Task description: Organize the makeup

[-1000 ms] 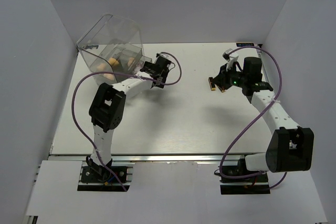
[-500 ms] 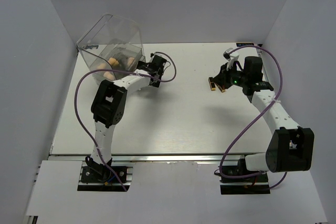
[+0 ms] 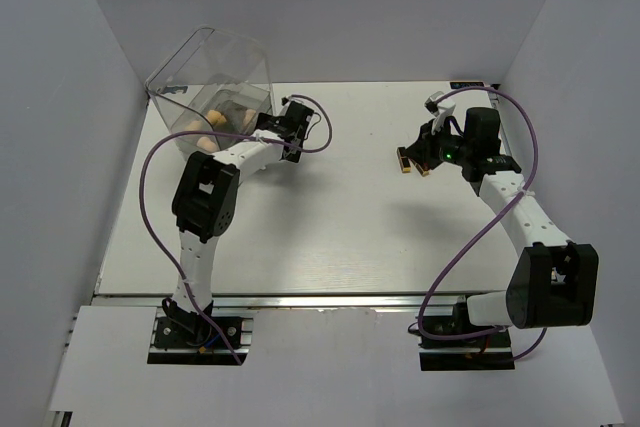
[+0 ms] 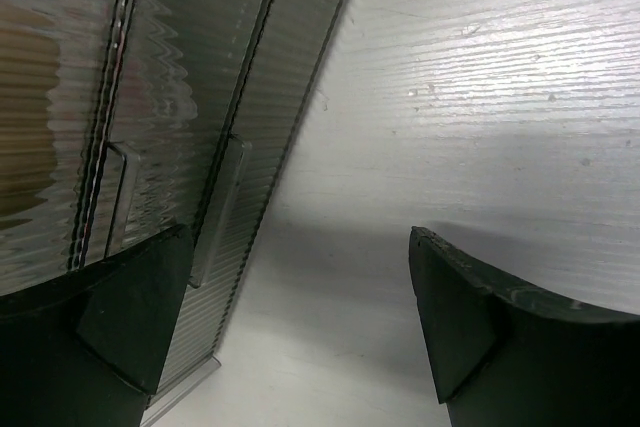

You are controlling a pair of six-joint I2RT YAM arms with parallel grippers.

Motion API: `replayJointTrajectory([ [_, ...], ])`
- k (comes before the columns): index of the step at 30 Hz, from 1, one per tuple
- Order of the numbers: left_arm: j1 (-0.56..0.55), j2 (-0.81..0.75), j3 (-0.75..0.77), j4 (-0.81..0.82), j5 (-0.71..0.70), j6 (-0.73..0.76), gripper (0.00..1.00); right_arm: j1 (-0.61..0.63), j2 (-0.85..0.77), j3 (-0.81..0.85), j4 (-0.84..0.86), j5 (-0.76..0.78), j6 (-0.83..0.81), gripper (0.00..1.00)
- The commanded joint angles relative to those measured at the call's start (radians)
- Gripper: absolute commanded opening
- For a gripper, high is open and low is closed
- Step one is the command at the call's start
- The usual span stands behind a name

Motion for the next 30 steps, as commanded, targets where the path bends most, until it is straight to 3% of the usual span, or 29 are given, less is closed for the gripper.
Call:
replayJointTrajectory([
  [1, 0.021, -0.02, 0.023, -0.006, -0.041, 0.01, 0.98, -0.007, -0.001, 0.037, 0.029, -0.022, -0.011, 0.01],
  [16, 0.019, -0.135, -0.079, 0.072, 0.077, -0.024, 0.98, -0.007, -0.003, 0.037, 0.026, -0.03, -0.011, 0.04],
  [21, 0.014, -0.239, -0.159, 0.13, 0.267, -0.044, 0.98, -0.007, 0.016, 0.055, 0.008, -0.059, -0.008, 0.06],
  [24, 0.005, -0.359, -0.251, 0.184, 0.359, -0.061, 0.98, -0.004, 0.046, 0.081, -0.029, -0.105, -0.023, 0.11],
  [30, -0.004, -0.683, -0.446, 0.23, 0.453, -0.127, 0.98, 0.092, 0.199, 0.19, -0.142, -0.147, -0.087, 0.33],
])
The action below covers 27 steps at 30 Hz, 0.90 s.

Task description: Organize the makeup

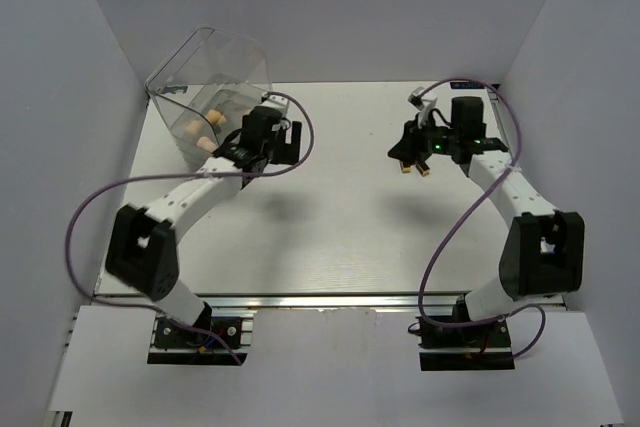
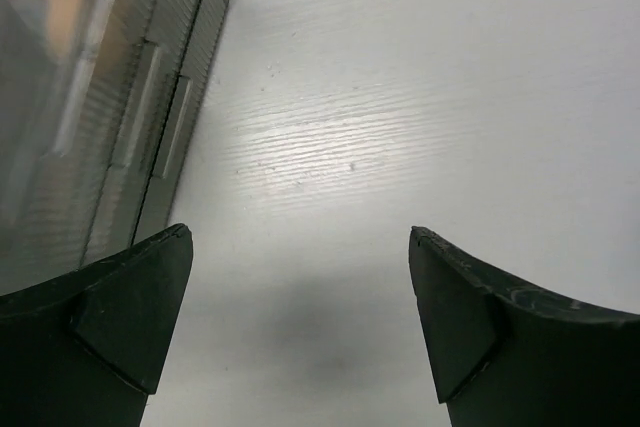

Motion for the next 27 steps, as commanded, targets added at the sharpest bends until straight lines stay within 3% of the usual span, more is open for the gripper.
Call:
replayJointTrajectory([
  [1, -0.005, -0.235, -0.086, 0.059, 0.089, -0.061, 0.98, 0.082, 0.083, 0.092, -0.081, -0.037, -0.044, 0.36],
  [6, -0.004, -0.482, -0.186, -0.002, 0.118, -0.154, 0.98, 0.251, 0.242, 0.26, -0.13, -0.037, 0.023, 0.48],
  [9, -0.004, -0.544, -0.203, -0.054, 0.138, -0.221, 0.98, 0.37, 0.385, 0.428, -0.19, -0.015, 0.037, 0.52],
  [12, -0.001, -0.599, -0.197, -0.124, 0.107, -0.291, 0.98, 0.437, 0.529, 0.588, -0.192, -0.01, 0.188, 0.54],
  [15, -0.001, -0.656, -0.169, -0.175, 0.087, -0.357, 0.98, 0.468, 0.664, 0.704, -0.109, -0.004, 0.395, 0.56],
  [21, 0.001, -0.738, -0.132, -0.226, 0.047, -0.466, 0.98, 0.531, 0.852, 0.851, 0.06, -0.037, 0.58, 0.61],
  [24, 0.001, -0.743, -0.119, -0.221, 0.017, -0.497, 0.98, 0.533, 0.931, 0.871, 0.23, -0.023, 0.802, 0.62],
  [27, 0.001, -0.732, -0.105, -0.203, 0.0, -0.517, 0.98, 0.534, 0.996, 0.925, 0.304, -0.004, 0.856, 0.62],
])
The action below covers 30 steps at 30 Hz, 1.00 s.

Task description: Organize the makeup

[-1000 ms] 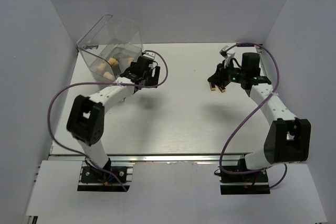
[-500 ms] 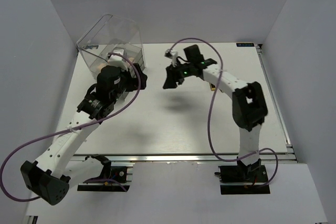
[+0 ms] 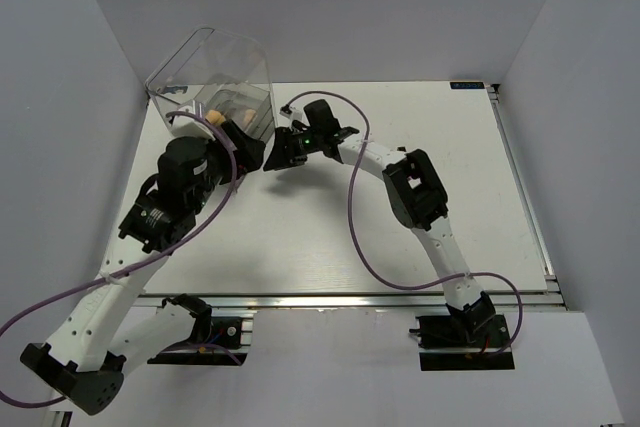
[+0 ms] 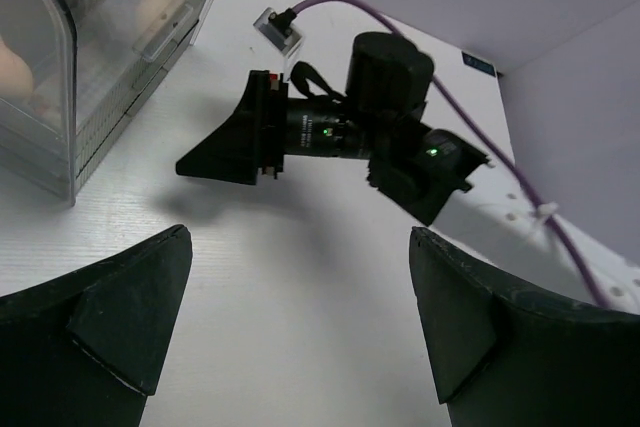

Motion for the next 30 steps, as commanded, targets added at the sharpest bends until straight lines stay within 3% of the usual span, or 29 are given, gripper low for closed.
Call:
replayJointTrajectory([
  [1, 0.005, 0.005, 0.042, 0.018, -0.049, -0.056, 0.98, 0.003, 0.054, 0.104, 0.185, 0.007, 0.189, 0.62],
  [11, 0.007, 0.045, 0.057, 0.081, -0.078, -0.052, 0.98, 0.01, 0.12, 0.121, 0.383, 0.2, 0.363, 0.55],
  [30, 0.013, 0.139, 0.095, 0.104, -0.006, -0.067, 0.98, 0.032, 0.203, 0.105, 0.501, 0.271, 0.476, 0.5],
])
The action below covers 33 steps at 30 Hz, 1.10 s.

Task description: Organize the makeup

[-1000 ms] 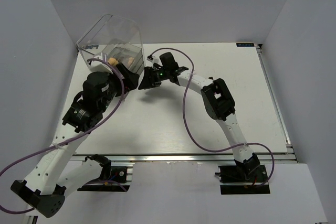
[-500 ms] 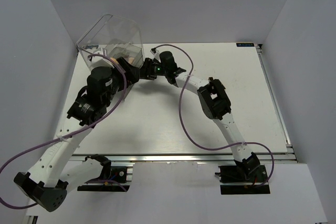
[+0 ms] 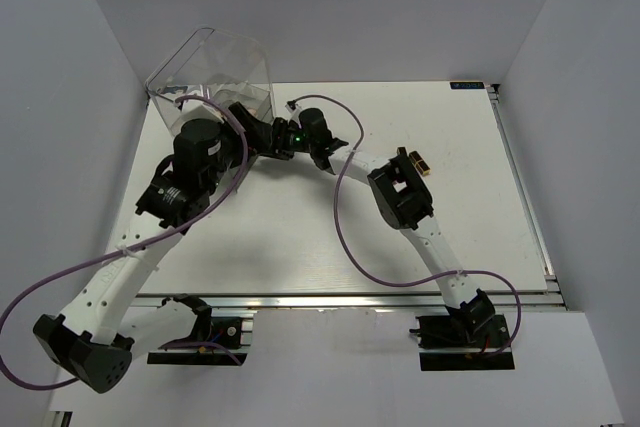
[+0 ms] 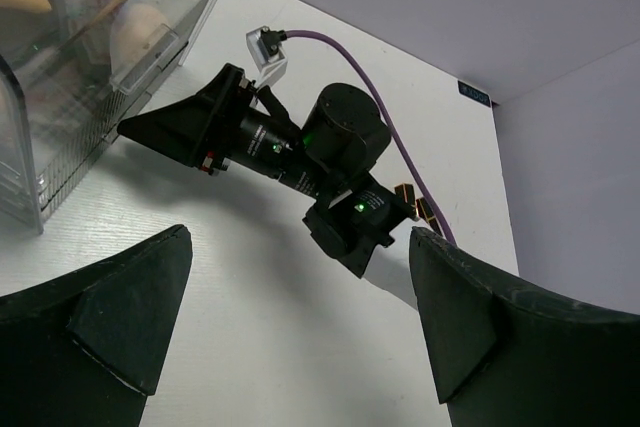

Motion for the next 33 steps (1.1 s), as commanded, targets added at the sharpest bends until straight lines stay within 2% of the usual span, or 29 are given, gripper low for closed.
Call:
replayJointTrajectory([
  [1, 0.005, 0.015, 0.036, 0.014, 0.039, -0.013, 0.98, 0.006, 0.025, 0.022, 0.079, 0.023, 0.025, 0.5],
  [5, 0.008, 0.023, 0.038, 0.025, 0.053, -0.023, 0.98, 0.007, 0.04, 0.025, 0.088, 0.039, 0.028, 0.47],
  [10, 0.014, 0.035, 0.052, 0.024, 0.062, -0.026, 0.98, 0.006, 0.054, 0.023, 0.129, 0.031, 0.026, 0.3],
  [17, 0.016, 0.046, 0.056, 0.024, 0.072, -0.034, 0.98, 0.007, 0.071, 0.043, 0.162, 0.026, 0.031, 0.26],
  [21, 0.016, 0.044, 0.055, 0.017, 0.07, -0.037, 0.98, 0.007, 0.072, 0.028, 0.182, 0.022, 0.035, 0.1],
  [24, 0.016, 0.038, 0.05, 0.019, 0.068, -0.042, 0.98, 0.006, 0.065, 0.008, 0.203, 0.014, 0.038, 0.07],
  [25, 0.016, 0.035, 0.049, 0.019, 0.068, -0.043, 0.98, 0.004, 0.062, 0.0, 0.211, 0.014, 0.038, 0.02],
  [33, 0.014, 0.015, 0.029, 0.036, 0.067, -0.052, 0.98, -0.017, -0.007, -0.13, 0.297, -0.009, 0.043, 0.0],
])
